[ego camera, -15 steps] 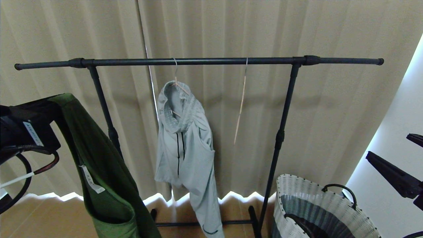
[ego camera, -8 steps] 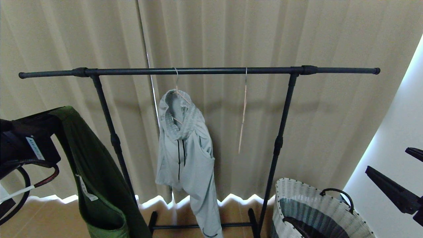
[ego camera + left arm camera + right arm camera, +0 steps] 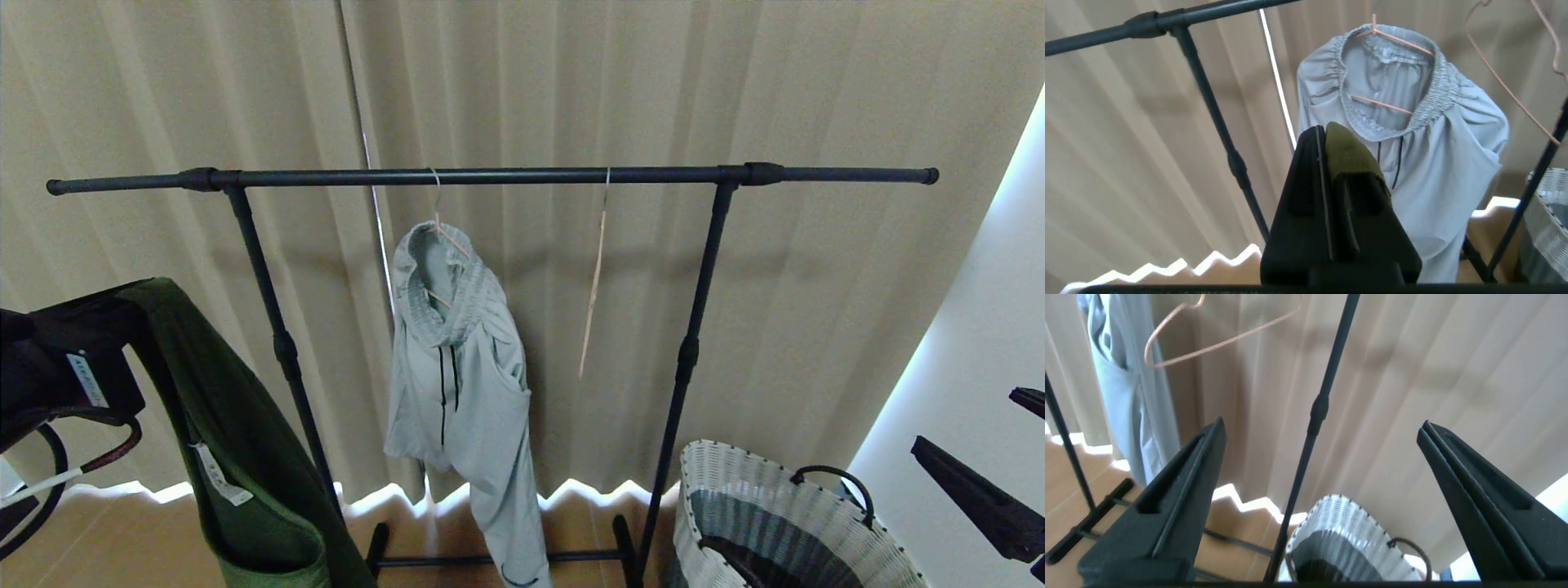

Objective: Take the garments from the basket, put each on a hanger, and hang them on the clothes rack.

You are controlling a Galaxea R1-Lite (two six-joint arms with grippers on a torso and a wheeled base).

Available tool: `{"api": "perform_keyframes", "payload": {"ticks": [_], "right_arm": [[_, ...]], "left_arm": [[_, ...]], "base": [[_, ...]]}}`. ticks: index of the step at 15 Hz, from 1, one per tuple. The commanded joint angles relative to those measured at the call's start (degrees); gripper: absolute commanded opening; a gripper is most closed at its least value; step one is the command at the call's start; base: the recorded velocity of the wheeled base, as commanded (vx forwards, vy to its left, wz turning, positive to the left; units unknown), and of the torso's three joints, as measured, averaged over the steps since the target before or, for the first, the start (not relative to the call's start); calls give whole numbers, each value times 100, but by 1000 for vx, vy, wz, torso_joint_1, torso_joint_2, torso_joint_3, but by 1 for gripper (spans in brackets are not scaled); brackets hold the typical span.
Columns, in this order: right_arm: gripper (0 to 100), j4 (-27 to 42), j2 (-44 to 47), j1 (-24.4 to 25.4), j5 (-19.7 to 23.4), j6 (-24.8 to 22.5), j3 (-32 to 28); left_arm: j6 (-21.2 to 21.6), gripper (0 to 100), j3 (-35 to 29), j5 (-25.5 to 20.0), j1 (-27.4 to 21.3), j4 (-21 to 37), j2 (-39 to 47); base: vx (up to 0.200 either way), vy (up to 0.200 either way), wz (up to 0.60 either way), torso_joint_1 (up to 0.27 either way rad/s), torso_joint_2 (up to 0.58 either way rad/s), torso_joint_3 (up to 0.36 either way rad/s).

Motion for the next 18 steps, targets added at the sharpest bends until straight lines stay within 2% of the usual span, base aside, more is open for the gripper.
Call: {"api": "perform_keyframes", "payload": {"ticks": [1,4,6,9,11,12,15,18], "right_arm": [[100,-3,-80,2,4,5,158],[100,32,-80,11,4,-21,176],[100,41,-18,-6,-48,-48,167],[100,454,17,-6,-189,-39,-246],[100,1201,245,-77,-189,111,-976],[100,1685,377,-323,-242,146,-1389],[100,2907,483,-604,-330,146,-2109],[100,3047,492,-604,-356,146,-2189]], "left_arm": [[4,0,-35,-12,9,-3,5],[109,0,-52,-47,9,-3,5],[109,0,0,-337,17,-3,-12],[118,0,62,-425,17,-3,-83],[91,0,115,-443,52,-3,-74],[153,0,238,-443,79,-3,-109],[294,0,378,-434,88,-3,-241],[417,0,405,-434,88,-3,-267]], "base": [[0,0,0,0,0,0],[0,0,0,0,0,0],[0,0,0,0,0,0],[0,0,0,0,0,0],[0,0,0,0,0,0],[0,0,0,0,0,0],[0,0,0,0,0,0],[0,0,0,0,0,0]]}}
